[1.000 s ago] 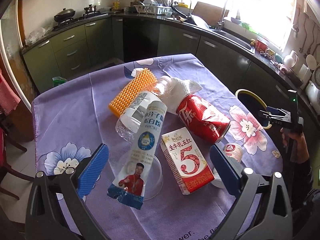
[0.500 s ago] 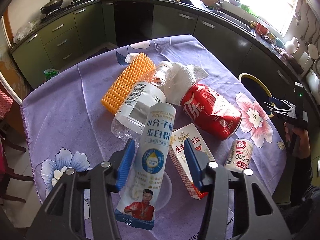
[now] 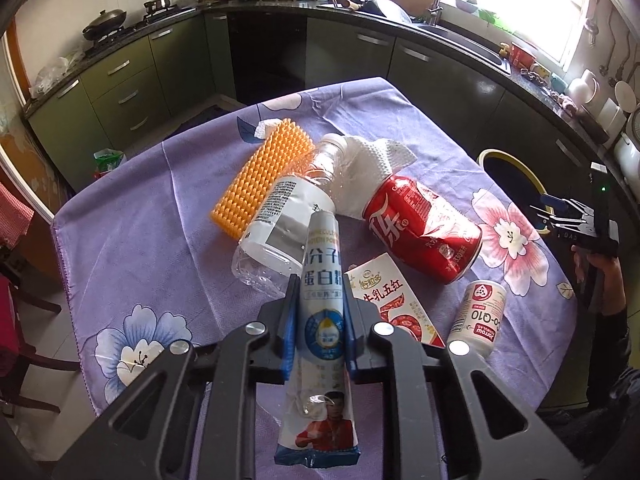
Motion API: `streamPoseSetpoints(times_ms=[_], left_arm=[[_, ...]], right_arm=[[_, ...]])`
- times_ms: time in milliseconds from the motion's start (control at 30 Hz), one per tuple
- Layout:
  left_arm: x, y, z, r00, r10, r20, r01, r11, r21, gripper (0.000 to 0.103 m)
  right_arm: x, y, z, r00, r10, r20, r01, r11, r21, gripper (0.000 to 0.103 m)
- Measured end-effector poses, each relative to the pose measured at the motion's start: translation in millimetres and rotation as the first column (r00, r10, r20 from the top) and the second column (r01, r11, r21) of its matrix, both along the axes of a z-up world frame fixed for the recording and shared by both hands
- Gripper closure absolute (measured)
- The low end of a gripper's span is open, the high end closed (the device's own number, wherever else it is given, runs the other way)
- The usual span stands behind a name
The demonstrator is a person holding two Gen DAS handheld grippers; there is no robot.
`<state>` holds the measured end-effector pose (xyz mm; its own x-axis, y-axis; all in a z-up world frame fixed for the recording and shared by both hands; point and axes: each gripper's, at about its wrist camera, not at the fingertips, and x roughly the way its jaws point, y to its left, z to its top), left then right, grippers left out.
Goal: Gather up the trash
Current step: 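Grasp the white milk powder tube with the left gripper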
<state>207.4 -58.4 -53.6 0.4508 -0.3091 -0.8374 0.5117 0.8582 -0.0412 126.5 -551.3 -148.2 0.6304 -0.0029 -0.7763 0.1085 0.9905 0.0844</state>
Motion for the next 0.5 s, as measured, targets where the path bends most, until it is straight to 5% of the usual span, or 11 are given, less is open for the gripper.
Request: streamPoseSetpoints(times_ms=[500], left_arm=[[-38.4,-71.0,43.6,0.985,-0.140,0.102,0.143,0.989,-0.030,0.085]], right_arm=[[-35.7,-18.5,18.5,0.998,-0.026,0.060,0.025,1.000,0.004,0.020]])
